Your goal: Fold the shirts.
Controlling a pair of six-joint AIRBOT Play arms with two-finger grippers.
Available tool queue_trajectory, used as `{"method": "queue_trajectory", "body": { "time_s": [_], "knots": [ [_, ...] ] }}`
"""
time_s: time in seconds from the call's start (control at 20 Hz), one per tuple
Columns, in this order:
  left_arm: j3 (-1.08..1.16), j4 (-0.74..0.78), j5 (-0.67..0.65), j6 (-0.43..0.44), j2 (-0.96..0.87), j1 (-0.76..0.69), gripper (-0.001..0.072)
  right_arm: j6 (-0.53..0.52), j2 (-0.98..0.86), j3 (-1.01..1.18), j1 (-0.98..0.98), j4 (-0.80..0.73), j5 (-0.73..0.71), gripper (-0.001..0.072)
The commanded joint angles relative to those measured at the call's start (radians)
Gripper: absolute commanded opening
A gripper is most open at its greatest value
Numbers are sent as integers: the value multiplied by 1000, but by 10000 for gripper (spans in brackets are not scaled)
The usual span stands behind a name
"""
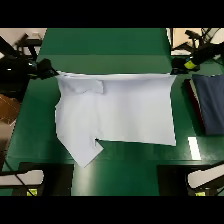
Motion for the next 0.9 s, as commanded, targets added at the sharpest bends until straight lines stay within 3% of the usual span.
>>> {"method": "queue_trajectory", "body": {
  "time_s": [0.0, 0.15, 0.35, 0.6, 0.65, 0.7, 0.75, 0.8, 0.85],
  "knots": [
    [86, -40, 53, 43, -150, -6, 25, -17, -134, 131, 0, 3, -68, 16],
    [131, 1, 8, 64, -151, -8, 25, -39, -113, 92, 0, 2, -54, 16],
    [93, 227, -166, 52, -151, -7, 25, -40, 10, -185, 7, 2, -86, 16],
    [-80, 219, -110, 51, -151, -7, 29, -38, 91, -422, 7, 40, -190, 18],
    [-96, 219, -111, 49, -151, -7, 94, -38, 93, -443, 7, 63, -195, 18],
    [-98, 219, -117, 46, -151, -7, 378, -38, 93, -455, 7, 95, -195, 56],
    [-98, 219, -129, 22, -146, -7, 501, -39, 94, -461, 2, 120, -197, 319],
    [-98, 219, -150, 17, -134, -4, 486, -38, 95, -456, -2, 141, -192, 419],
    [-98, 231, -177, 19, -106, -1, 486, -39, 101, -441, -11, 154, -164, 418]
  ]
}}
